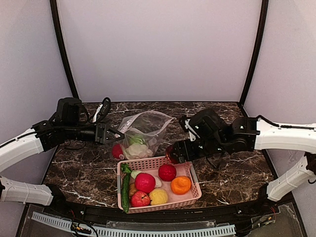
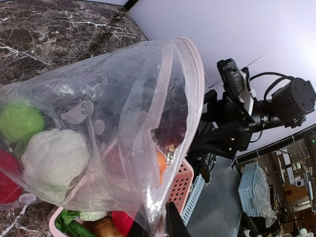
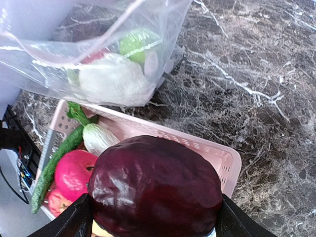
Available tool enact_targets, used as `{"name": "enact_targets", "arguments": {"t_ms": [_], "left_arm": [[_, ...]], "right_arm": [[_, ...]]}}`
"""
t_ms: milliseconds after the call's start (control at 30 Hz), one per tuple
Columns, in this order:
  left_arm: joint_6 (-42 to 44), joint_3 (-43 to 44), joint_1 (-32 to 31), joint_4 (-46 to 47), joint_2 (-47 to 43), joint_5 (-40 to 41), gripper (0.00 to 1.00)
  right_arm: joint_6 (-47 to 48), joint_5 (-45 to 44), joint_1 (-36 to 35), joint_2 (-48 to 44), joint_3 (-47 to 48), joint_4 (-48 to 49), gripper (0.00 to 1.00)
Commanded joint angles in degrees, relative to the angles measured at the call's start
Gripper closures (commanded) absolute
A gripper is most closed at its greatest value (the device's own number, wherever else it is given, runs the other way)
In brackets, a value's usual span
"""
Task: Place the food in the zip-top bag and seal the zipper
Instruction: Pick up the fake fruit from the bin, then place the fake fruit in the zipper food storage bag.
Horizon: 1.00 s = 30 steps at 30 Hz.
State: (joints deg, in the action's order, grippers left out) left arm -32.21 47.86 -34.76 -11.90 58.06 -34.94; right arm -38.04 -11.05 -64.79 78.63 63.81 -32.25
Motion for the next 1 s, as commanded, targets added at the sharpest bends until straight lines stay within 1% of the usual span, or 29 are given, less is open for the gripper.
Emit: {"name": "enact_targets", "arguments": {"t_ms": [0,133,300,500,967], "left_arm": [[-0.22,0.47,0.3,2.0,-0.76,-0.41,0.99],[-0.02,0.26,0.31,1.98,-1.13,-0.47,0.99],[0.04,0.3,0.29,1.77,-1.86,-0.33,0.99],[-0.28,0.2,0.31,1.79,-2.34,-0.35,0.99],[-1.33,-0.35,0.3,2.8,-1.83,-0.87,0.99]], "right_arm": [[-1.13,-1.88,0.33,-4.3,1.77,4.25,0.25],[-0.56,-0.89,0.1,-4.21,5.64,7.95,0.27],[0.58,-0.85,-0.24,-1.36,9.88,11.01,0.27],[0.13,-1.09,-0.49,1.82,12.12,14.76,0.27],[1.27,-6.97,-0.68,8.46,17.49,14.96,0.27]]}}
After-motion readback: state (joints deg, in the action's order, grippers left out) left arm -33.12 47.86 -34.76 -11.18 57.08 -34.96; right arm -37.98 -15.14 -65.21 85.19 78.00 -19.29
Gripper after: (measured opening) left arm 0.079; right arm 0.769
